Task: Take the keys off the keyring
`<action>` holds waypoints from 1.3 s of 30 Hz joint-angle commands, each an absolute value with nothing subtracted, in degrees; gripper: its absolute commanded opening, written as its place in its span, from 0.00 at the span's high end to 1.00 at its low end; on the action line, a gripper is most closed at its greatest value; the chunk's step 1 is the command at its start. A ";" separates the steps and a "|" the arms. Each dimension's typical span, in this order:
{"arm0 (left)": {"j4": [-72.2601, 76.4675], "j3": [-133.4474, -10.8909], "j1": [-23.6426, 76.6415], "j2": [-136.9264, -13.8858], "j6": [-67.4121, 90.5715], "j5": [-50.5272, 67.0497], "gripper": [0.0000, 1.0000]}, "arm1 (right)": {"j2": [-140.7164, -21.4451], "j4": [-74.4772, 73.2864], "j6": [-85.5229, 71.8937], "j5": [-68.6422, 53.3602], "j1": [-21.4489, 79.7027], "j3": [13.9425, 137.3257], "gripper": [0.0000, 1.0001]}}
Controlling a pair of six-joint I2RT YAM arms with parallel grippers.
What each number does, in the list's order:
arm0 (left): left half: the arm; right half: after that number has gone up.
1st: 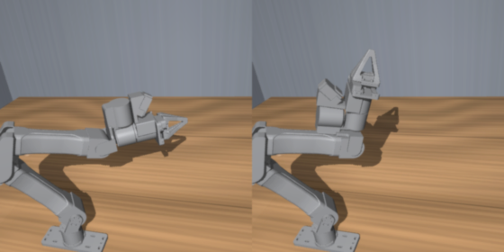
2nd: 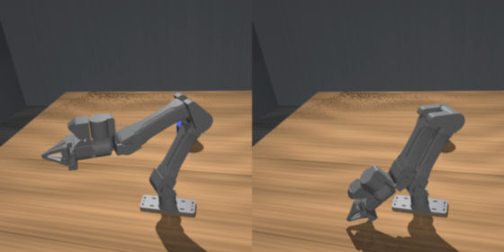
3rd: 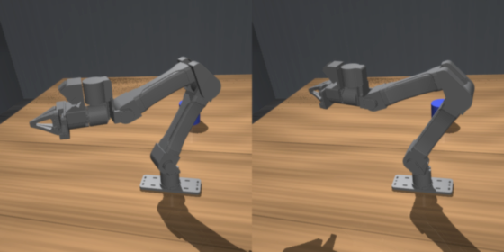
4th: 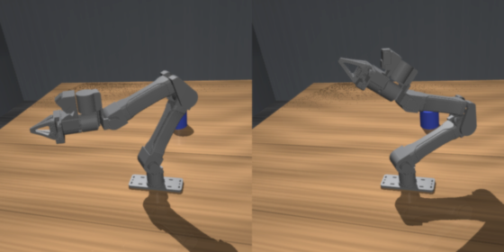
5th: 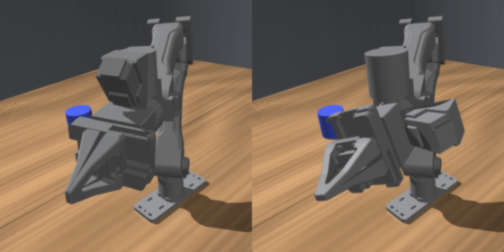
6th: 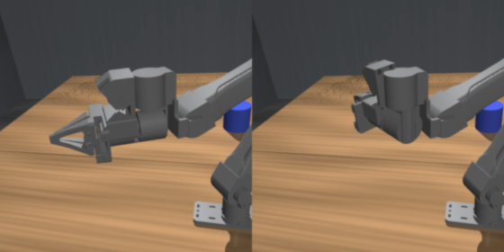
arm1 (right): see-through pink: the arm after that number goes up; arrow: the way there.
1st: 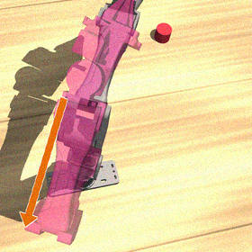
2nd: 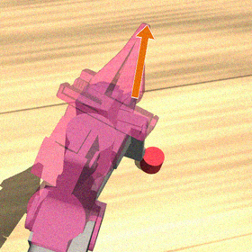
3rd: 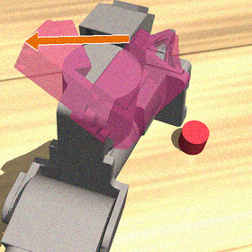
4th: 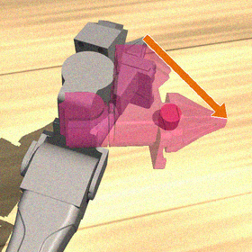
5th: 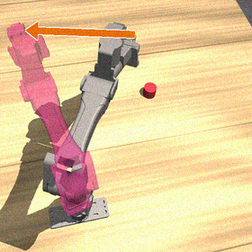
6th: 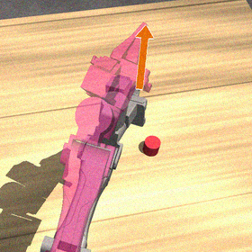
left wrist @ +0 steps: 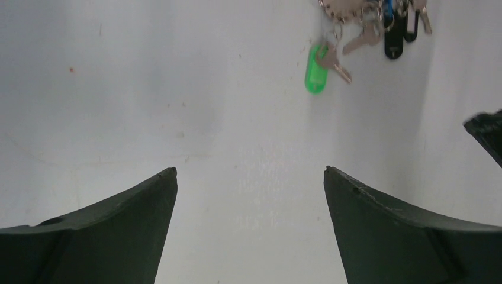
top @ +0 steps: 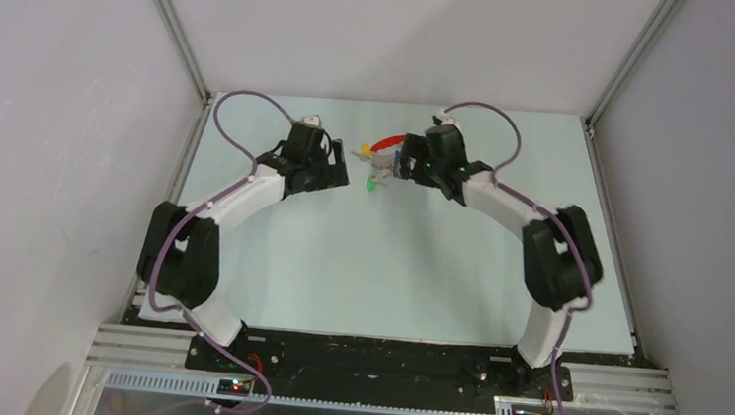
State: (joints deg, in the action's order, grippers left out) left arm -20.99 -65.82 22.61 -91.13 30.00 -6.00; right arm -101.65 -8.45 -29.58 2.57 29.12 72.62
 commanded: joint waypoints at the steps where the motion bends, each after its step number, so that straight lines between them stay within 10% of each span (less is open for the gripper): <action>1: -15.43 -71.58 19.01 -96.99 32.85 -0.76 0.04 | -114.50 -10.82 -32.50 9.57 29.98 89.11 0.06; 13: -14.73 -71.07 16.79 -96.23 32.48 3.06 0.04 | -149.49 -47.42 -36.72 18.76 30.30 139.74 0.20; 21: -14.63 -68.35 16.70 -94.76 31.43 3.59 0.04 | -140.41 -43.23 -31.12 20.01 32.23 120.00 0.60; 23: -14.63 -67.46 16.68 -94.36 31.14 3.64 0.04 | -139.46 -45.07 -29.77 19.96 32.99 118.55 0.97; 39: -6.23 -45.77 22.62 -77.38 29.33 7.02 0.01 | -101.00 -25.79 -25.37 21.24 49.89 68.86 1.00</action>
